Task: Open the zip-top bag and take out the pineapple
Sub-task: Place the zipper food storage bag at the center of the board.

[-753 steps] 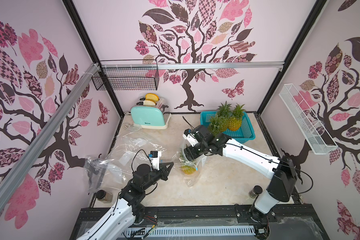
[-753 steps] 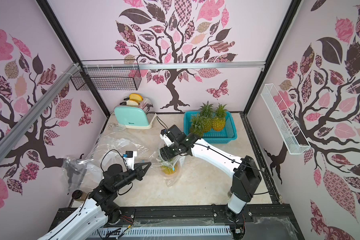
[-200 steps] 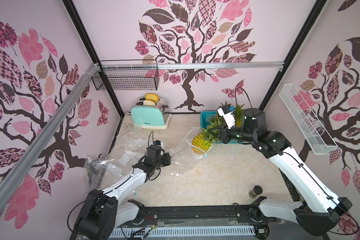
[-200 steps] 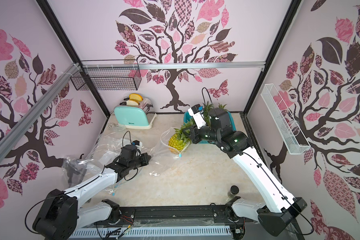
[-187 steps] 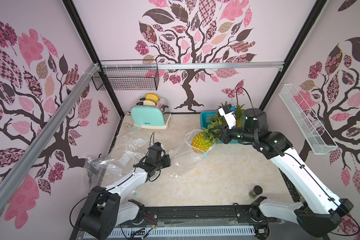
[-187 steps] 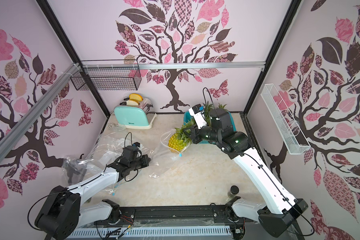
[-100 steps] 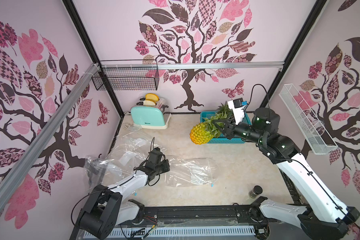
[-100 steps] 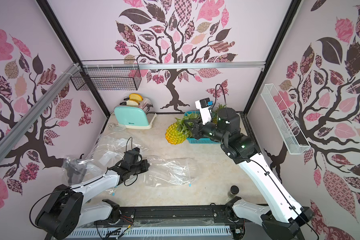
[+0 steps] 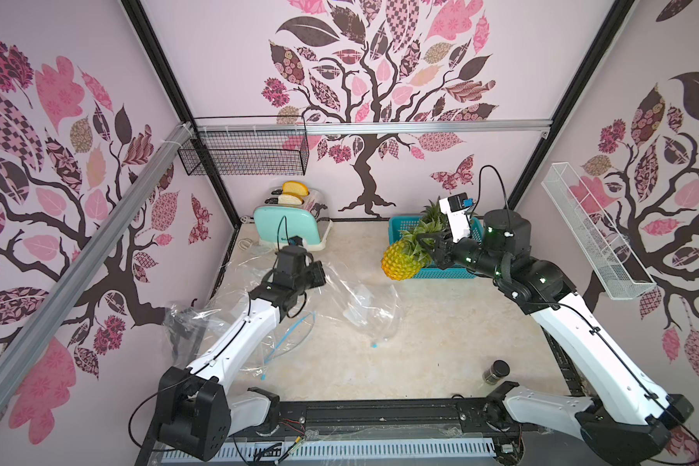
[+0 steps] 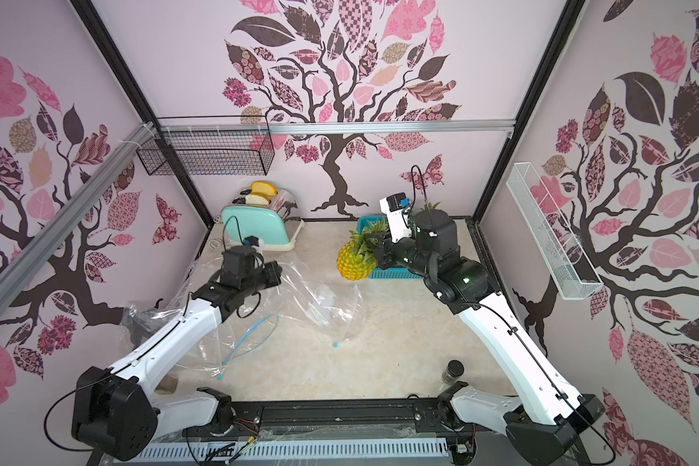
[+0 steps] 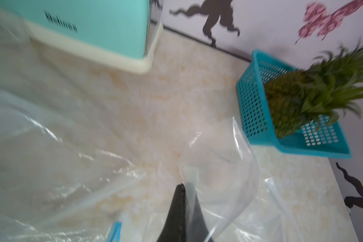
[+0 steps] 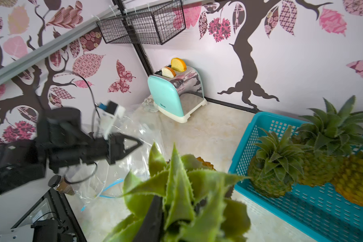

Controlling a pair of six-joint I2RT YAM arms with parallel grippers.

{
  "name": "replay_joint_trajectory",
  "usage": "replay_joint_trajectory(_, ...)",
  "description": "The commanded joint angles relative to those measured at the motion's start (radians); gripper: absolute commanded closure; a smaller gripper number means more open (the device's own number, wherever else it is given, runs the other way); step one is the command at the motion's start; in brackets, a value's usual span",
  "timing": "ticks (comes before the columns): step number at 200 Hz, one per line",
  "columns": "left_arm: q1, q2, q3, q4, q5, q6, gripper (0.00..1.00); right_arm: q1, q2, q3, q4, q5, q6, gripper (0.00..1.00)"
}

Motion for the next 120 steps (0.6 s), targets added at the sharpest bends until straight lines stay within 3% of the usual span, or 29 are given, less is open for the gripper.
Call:
replay_joint_trajectory(1, 0.061, 0.064, 0.199, -0.259, -0.113, 0.251, 0.96, -0.002, -0.046, 0.011, 0.049, 0.052, -0.032, 1.00)
replay_joint_trajectory(9, 0.094, 0.107, 0.279, -0.336, -0.184, 0.312, 0.89, -0.003, -0.046, 0.005, 0.049, 0.054, -0.032, 1.00)
replay_joint_trajectory(19, 0.149, 0.169, 0.360, -0.412, -0.261, 0.357, 0.66, -0.003, -0.050, -0.004, 0.050, 0.054, -0.032, 1.00)
replay_joint_trajectory(28, 0.212, 0.224, 0.438, -0.483, -0.254, 0.375, 0.45, -0.002, -0.055, -0.016, 0.055, 0.053, -0.034, 1.00)
replay_joint_trajectory(39, 0.279, 0.258, 0.493, -0.533, -0.215, 0.385, 0.28, -0.001, -0.060, -0.032, 0.061, 0.053, -0.033, 1.00)
replay_joint_trajectory(56, 0.318, 0.208, 0.440, -0.459, -0.208, 0.359, 0.22, -0.003, -0.063, -0.050, 0.061, 0.066, -0.036, 1.00)
replay_joint_trajectory(85, 0.319, 0.025, 0.155, -0.170, -0.179, 0.342, 0.08, -0.003, -0.062, -0.066, 0.045, 0.099, -0.048, 1.00)
replay_joint_trajectory(120, 0.319, -0.038, 0.090, -0.115, -0.169, 0.311, 0.05, -0.004, 0.012, -0.029, 0.004, 0.206, -0.095, 1.00)
